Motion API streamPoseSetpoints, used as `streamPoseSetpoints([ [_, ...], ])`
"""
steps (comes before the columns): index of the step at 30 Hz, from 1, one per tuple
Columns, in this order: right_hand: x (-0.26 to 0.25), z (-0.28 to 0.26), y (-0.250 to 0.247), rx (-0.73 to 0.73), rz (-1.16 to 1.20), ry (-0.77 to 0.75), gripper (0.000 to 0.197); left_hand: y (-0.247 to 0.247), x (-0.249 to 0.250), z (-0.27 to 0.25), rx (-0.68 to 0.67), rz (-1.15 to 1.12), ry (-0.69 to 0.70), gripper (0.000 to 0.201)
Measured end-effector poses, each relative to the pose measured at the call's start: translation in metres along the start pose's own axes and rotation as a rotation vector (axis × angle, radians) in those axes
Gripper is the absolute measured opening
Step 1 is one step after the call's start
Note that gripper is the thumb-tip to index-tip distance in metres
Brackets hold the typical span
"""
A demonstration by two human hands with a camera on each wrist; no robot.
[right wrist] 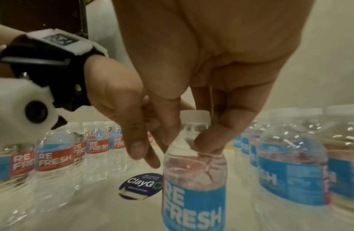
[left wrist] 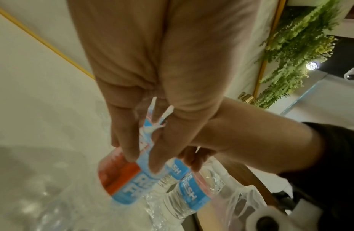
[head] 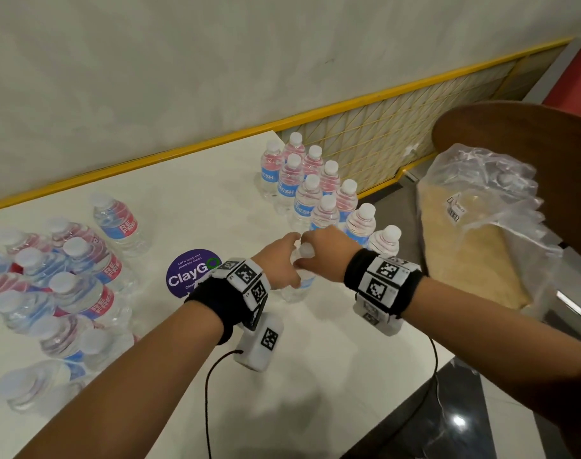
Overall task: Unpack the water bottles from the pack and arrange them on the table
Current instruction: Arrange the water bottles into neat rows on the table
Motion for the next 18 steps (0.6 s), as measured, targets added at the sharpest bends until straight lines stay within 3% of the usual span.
streamPoseSetpoints([
  [3, 0.02, 0.0, -0.014, 0.035, 0.003, 0.041, 0.033, -0.006, -0.001, 0.004, 0.071, -0.061, -0.008, 0.083],
  [7, 0.046, 0.002, -0.029, 0.039, -0.085, 0.089, 0.032, -0.013, -0.004, 0.006, 0.124, 0.132, -0.027, 0.069],
  [13, 0.077, 0.009, -0.039, 0.024, -0.127, 0.118, 0.037, -0.023, 0.022, 0.012, 0.187, 0.149, 0.072, 0.067],
  [18, 0.086, 0.015, -0.039, 0.036, -0.143, 0.113, 0.037, -0.015, 0.035, 0.017, 0.155, 0.144, 0.091, 0.069],
])
Point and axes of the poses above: each hand's wrist, its own z-axis towards the middle knuckle, its own y-axis out of the palm, x = y × z, the point moved 7 cm from there along z, towards the middle knuckle, and after that the axes turned 1 degree about -z, right-handed, at the moved point
